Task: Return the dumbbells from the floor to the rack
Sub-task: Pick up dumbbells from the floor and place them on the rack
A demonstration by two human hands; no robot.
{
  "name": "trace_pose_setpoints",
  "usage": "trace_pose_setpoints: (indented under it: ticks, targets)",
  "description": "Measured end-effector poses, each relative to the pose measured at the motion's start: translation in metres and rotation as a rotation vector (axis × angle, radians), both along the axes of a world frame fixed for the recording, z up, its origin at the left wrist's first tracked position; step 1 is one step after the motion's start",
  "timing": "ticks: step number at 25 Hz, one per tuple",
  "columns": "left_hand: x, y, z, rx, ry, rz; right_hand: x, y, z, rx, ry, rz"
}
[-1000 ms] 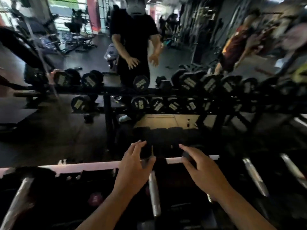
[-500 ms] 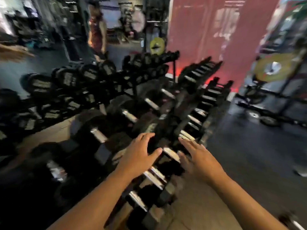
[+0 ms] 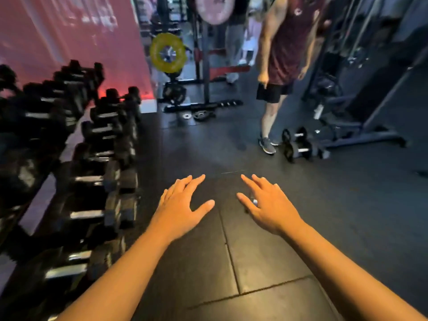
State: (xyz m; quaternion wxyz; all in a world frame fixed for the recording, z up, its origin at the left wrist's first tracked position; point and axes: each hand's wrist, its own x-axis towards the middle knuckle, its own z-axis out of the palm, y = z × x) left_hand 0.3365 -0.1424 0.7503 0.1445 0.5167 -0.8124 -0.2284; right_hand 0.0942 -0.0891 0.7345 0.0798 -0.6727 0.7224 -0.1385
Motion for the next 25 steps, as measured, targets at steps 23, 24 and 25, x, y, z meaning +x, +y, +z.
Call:
trace_pose_setpoints:
  ticks: [23, 24, 25]
  targets:
    - [-0.406, -0.388, -0.224, 0.071, -0.390, -0.365, -0.343, -0.273, -0.222, 0.233, -0.195, -0.508]
    - [-0.431, -0.406, -0.256, 0.107, -0.403, -0.346, -0.361, -0.296, -0.254, 0.245, -0.206, -0.504]
    - [-0.453, -0.422, -0.289, 0.138, -0.421, -0.335, -0.377, -0.317, -0.288, 0.266, -0.208, -0.496]
